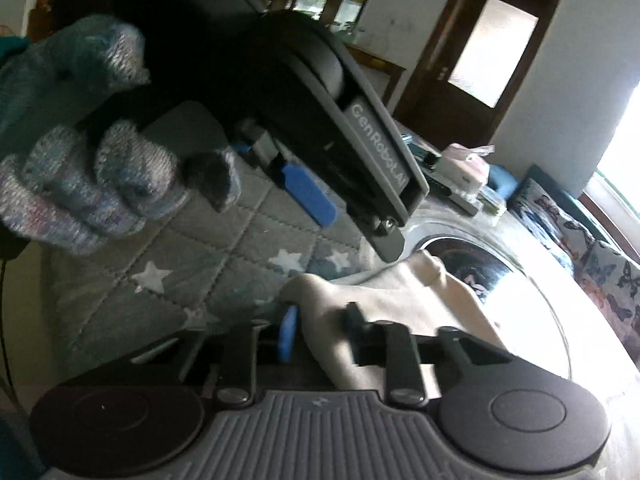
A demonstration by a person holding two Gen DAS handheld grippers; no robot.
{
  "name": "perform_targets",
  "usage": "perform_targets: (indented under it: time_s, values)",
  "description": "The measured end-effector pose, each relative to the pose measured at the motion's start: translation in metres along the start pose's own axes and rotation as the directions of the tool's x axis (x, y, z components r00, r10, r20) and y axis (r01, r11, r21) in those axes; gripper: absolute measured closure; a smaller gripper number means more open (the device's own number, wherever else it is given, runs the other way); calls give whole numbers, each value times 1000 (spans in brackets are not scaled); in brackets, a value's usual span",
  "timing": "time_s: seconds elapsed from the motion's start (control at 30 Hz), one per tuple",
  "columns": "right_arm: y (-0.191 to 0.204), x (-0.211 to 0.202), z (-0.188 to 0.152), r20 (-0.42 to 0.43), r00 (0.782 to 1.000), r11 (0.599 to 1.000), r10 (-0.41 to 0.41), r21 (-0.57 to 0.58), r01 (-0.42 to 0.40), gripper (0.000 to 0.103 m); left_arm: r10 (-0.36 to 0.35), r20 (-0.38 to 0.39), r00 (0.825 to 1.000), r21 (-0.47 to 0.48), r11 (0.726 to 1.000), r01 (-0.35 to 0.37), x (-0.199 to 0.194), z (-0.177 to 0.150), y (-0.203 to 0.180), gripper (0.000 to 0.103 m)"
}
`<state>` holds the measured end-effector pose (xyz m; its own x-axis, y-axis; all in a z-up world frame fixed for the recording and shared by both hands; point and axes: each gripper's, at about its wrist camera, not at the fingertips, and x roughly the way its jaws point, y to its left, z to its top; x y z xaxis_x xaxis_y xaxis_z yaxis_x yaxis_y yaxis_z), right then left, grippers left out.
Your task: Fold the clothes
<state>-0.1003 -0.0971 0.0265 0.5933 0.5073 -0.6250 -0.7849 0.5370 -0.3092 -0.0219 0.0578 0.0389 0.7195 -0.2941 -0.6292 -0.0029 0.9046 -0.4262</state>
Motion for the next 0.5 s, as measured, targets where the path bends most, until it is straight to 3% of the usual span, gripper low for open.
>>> perform_targets:
  time_s: [0.23, 0.5]
  values:
    - [-37, -18, 4, 52, 997, 975, 54, 212, -64, 96, -62, -32, 998, -149, 987, 56, 11, 6, 2, 39]
    - [-55, -42, 0, 106, 992, 954, 69, 283, -96, 97, -84, -81, 993, -280, 958, 58, 24, 3, 5, 41]
